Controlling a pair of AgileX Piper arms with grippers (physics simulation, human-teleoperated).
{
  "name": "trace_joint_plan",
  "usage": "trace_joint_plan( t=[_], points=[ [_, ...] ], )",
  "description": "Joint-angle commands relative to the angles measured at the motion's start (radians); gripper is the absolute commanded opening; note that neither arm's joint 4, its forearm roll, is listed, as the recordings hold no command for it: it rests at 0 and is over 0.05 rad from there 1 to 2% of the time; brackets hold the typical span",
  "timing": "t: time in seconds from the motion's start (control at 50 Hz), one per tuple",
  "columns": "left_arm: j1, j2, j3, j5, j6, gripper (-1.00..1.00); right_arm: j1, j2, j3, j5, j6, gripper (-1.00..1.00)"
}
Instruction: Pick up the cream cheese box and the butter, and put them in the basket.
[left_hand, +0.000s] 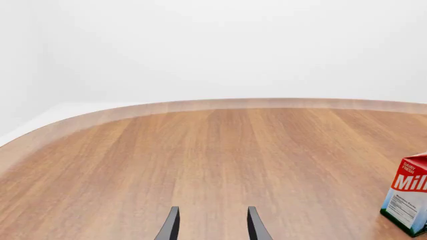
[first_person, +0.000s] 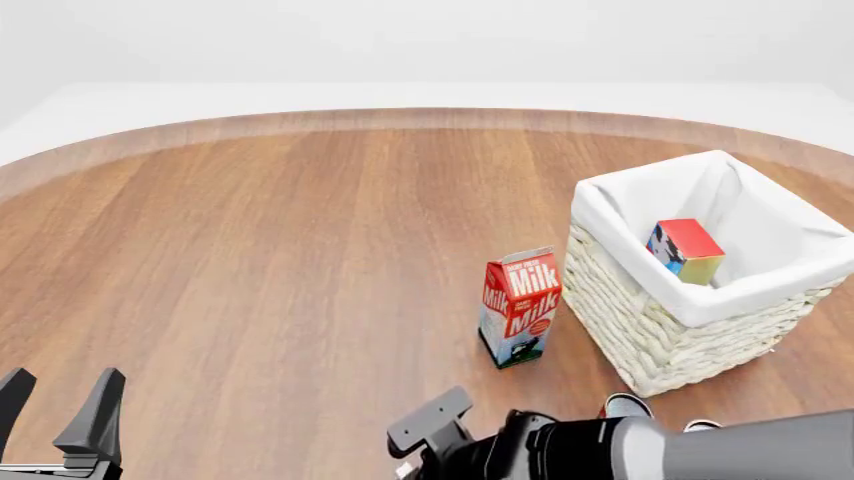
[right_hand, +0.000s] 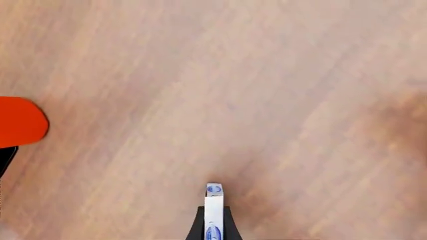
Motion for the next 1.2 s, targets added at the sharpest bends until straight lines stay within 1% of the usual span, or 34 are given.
trace_joint_plan(
  t=[0.02, 0.3, 0.58, 0.72, 0.8, 0.88, 0.96, 1.04, 1.08, 1.1, 1.2],
  points=[
    [0.0, 0.0, 0.0, 0.0, 0.0, 1.0, -0.01, -0.005, -0.021, 0.022, -0.018, -1.0],
    [0.0, 0.0, 0.0, 0.0, 0.0, 1.0, -0.046, -0.029, -0.084, 0.1, -0.079, -1.0],
    [0.0, 0.0, 0.0, 0.0, 0.0, 1.0, -0.094, -0.082, -0.225, 0.247, -0.206, -1.0],
    [0.0, 0.0, 0.0, 0.0, 0.0, 1.0, -0.086, -0.1, -0.27, 0.289, -0.241, -1.0],
    [0.0, 0.0, 0.0, 0.0, 0.0, 1.0, -0.1, -0.114, -0.311, 0.321, -0.278, -1.0],
    [0.0, 0.0, 0.0, 0.0, 0.0, 1.0, -0.112, -0.12, -0.337, 0.337, -0.306, -1.0],
    [0.0, 0.0, 0.0, 0.0, 0.0, 1.0, -0.116, -0.122, -0.341, 0.34, -0.318, -1.0],
    [0.0, 0.0, 0.0, 0.0, 0.0, 1.0, -0.13, -0.135, -0.359, 0.354, -0.347, -1.0],
    [0.0, 0.0, 0.0, 0.0, 0.0, 1.0, -0.133, -0.137, -0.362, 0.357, -0.351, -1.0],
    [0.0, 0.0, 0.0, 0.0, 0.0, 1.0, -0.144, -0.143, -0.372, 0.365, -0.365, -1.0],
    [0.0, 0.0, 0.0, 0.0, 0.0, 1.0, -0.157, -0.154, -0.391, 0.38, -0.391, -1.0]
  ],
)
